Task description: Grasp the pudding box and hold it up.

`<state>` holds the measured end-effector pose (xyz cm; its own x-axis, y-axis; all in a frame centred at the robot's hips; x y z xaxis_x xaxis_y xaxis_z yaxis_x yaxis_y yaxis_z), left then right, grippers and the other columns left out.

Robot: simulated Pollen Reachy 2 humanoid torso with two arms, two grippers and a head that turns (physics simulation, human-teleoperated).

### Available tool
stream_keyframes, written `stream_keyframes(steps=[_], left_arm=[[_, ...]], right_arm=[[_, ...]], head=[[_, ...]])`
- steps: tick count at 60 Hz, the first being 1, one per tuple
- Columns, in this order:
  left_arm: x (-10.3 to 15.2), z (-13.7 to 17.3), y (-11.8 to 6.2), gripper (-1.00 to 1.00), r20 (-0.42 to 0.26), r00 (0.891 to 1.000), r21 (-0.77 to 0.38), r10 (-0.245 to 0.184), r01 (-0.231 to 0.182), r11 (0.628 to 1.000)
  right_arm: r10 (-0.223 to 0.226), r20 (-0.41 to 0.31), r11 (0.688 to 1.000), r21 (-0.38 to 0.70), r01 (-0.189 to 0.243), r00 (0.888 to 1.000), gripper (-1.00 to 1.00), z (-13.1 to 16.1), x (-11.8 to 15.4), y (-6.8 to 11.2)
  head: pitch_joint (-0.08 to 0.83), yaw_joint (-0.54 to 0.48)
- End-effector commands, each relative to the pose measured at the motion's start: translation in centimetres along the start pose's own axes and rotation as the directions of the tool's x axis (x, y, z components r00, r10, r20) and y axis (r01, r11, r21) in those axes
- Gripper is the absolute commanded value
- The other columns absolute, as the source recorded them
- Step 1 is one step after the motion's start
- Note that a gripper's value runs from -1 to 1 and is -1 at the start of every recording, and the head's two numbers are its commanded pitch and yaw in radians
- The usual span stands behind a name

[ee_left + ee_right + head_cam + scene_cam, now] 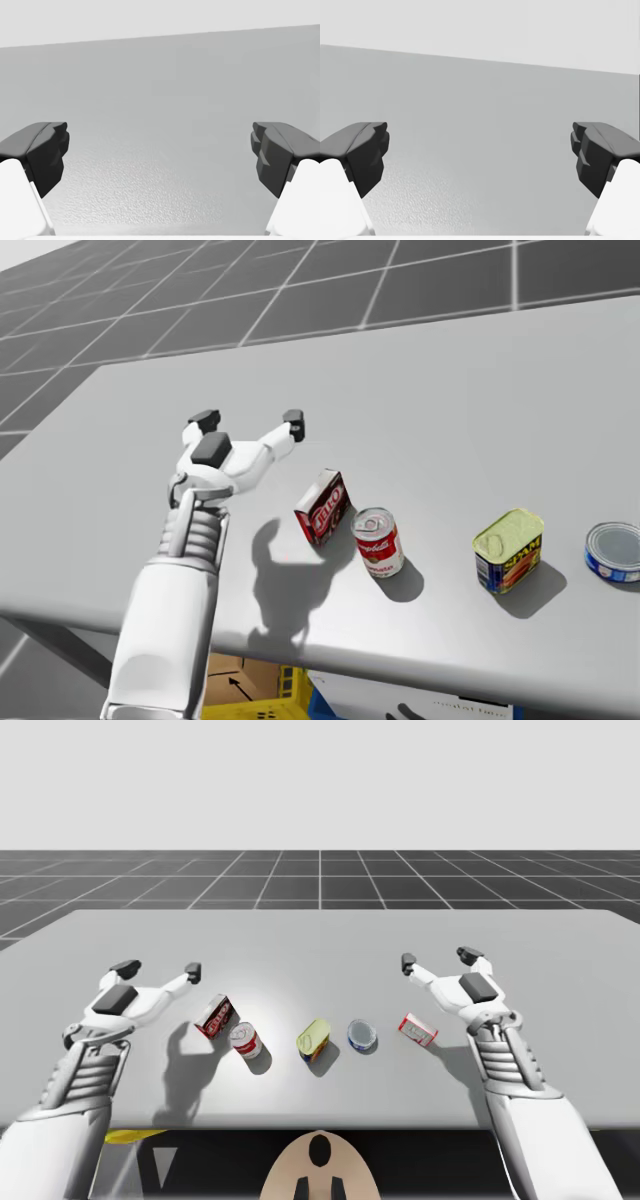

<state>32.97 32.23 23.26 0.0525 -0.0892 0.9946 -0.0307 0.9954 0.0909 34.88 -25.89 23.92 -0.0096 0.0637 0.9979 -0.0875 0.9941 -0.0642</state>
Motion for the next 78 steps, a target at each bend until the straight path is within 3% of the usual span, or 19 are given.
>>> stream_keyframes(steps=[1,3,12,16,18,21,24,33,55,78], left_arm=[[2.0,2.9,0.6,-1.0,-0.036,0.999,-0.096,-0.005,0.001,0.995],[2.0,3.9,0.5,-1.0,-0.054,0.998,-0.12,-0.02,0.014,0.993],[1.0,6.7,0.6,-1.0,-0.103,0.995,-0.208,-0.016,-0.006,0.978],[0.1,7.9,0.6,-1.0,-0.117,0.992,-0.226,-0.039,0.012,0.974],[-0.2,8.5,0.6,-1.0,-0.144,0.989,-0.257,-0.014,-0.024,0.966],[-0.7,9.0,0.5,-1.0,-0.153,0.988,-0.264,-0.018,-0.024,0.964],[-1.3,9.5,0.3,-1.0,-0.179,0.984,-0.293,0.01,-0.063,0.954],[-3.6,10.3,-0.3,-1.0,-0.217,0.976,-0.304,0.0,-0.068,0.95],[-6.3,7.8,-1.7,-1.0,-0.298,0.955,-0.294,-0.003,-0.089,0.952],[-7.1,3.9,-2.4,-1.0,-0.347,0.937,-0.261,-0.038,-0.058,0.964]], right_arm=[[0.017,-0.006,1.0,-0.004,-0.017,1.0,-1.0,-0.1,-0.3,0.2],[0.026,-0.006,1.0,-0.008,-0.026,1.0,-1.0,-0.2,-0.4,0.3],[0.033,-0.005,0.999,-0.007,-0.033,0.999,-1.0,-0.3,-0.5,0.4],[0.043,-0.004,0.999,-0.013,-0.043,0.999,-1.0,-0.3,-0.5,0.5],[0.06,-0.003,0.998,-0.024,-0.06,0.998,-1.0,-0.3,-0.6,0.5],[0.061,-0.002,0.998,-0.022,-0.062,0.998,-1.0,-0.3,-0.6,0.6],[0.067,0.001,0.998,-0.021,-0.067,0.998,-1.0,-0.3,-0.6,0.6],[0.069,0.004,0.997,-0.024,-0.069,0.998,-1.0,-0.3,-0.6,0.6],[0.067,0.011,0.998,-0.023,-0.067,0.998,-1.0,-0.3,-0.5,0.5],[0.068,0.019,0.997,-0.028,-0.067,0.998,-1.0,-0.2,-0.4,0.4]], head=[[0.624,0.4],[0.625,0.4],[0.63,0.41],[0.634,0.41],[0.635,0.42],[0.638,0.42],[0.64,0.42],[0.643,0.42],[0.651,0.42],[0.657,0.4]])
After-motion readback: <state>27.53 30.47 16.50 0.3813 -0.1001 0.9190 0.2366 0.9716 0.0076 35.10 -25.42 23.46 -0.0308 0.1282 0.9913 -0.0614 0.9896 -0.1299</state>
